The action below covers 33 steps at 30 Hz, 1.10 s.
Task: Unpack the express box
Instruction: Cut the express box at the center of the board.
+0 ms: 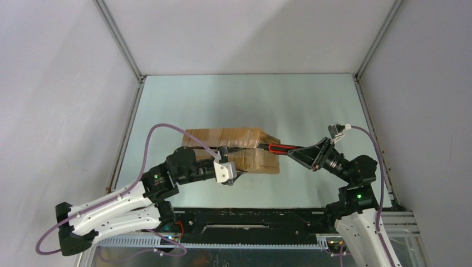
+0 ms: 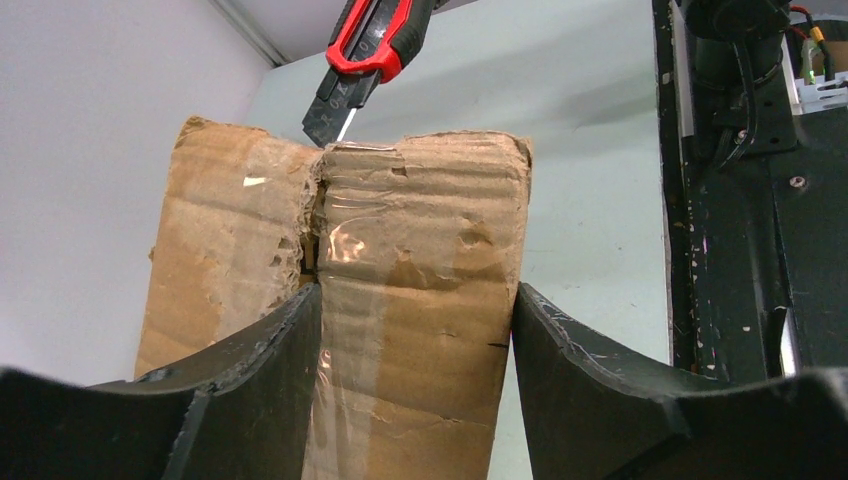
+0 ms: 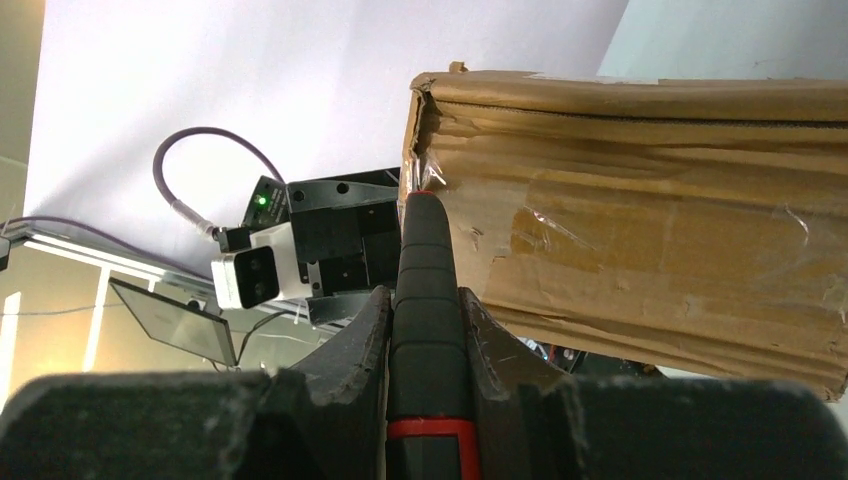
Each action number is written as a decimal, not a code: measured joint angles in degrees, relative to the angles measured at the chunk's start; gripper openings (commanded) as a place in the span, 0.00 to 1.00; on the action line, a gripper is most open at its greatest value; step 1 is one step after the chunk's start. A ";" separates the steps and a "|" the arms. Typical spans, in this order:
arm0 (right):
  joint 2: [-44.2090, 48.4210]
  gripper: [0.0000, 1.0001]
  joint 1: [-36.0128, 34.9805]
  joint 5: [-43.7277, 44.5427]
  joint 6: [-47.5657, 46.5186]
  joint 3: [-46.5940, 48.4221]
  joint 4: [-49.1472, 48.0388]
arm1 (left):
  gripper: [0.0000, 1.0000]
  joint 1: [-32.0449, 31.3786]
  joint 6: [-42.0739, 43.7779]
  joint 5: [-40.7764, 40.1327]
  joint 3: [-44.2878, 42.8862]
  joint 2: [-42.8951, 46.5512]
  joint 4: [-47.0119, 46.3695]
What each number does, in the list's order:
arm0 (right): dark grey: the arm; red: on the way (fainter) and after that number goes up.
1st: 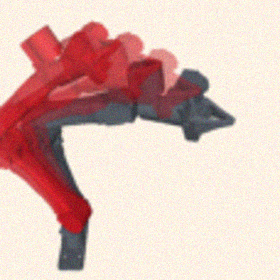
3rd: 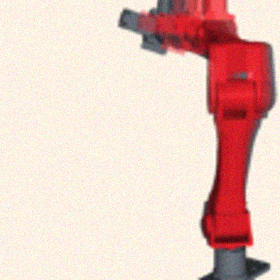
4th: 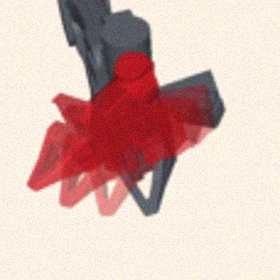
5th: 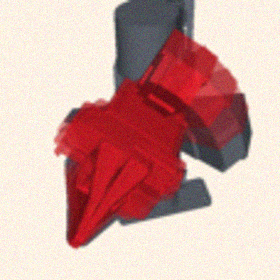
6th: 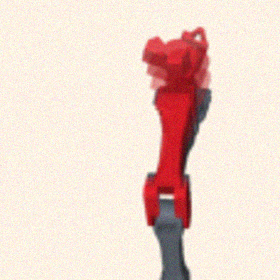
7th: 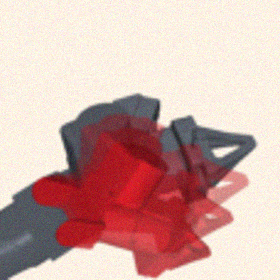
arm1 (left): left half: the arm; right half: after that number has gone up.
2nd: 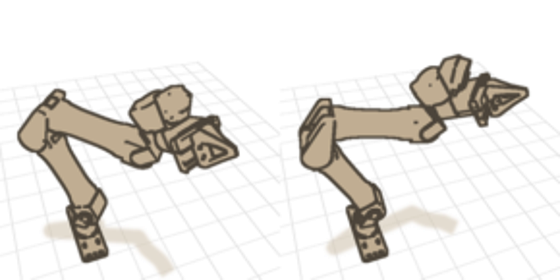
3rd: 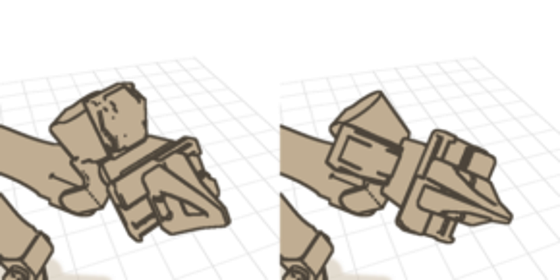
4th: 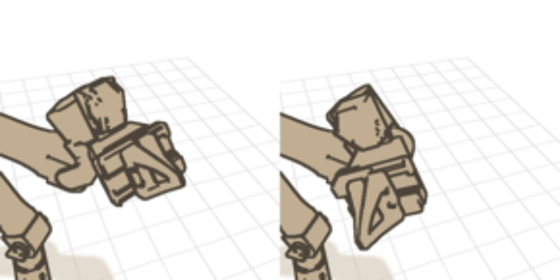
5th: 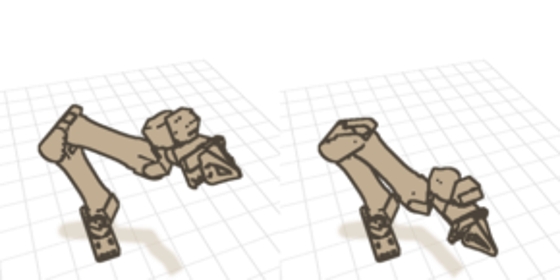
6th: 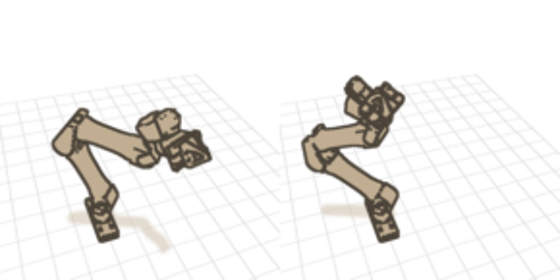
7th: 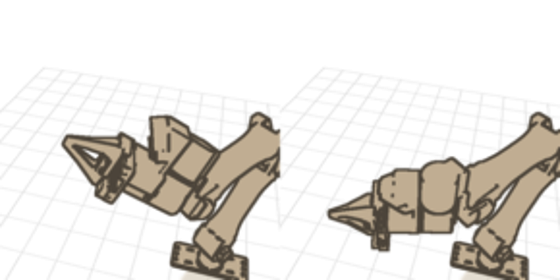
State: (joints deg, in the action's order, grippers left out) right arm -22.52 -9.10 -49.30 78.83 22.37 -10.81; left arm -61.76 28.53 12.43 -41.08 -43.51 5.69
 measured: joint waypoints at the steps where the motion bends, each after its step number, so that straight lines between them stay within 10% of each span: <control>1: -0.20 0.00 -0.72 0.66 -0.15 0.00 -0.02 | 0.42 0.00 0.00 -0.02 0.00 0.00 0.00; 33: -0.90 0.00 -4.09 3.15 -2.97 0.02 -0.42 | 0.38 1.09 1.95 1.53 0.00 -0.35 0.50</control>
State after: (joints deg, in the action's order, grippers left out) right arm -23.42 -13.19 -46.15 75.85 22.39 -11.22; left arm -60.66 30.48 13.96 -41.08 -43.86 6.20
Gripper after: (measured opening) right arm 0.252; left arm 0.646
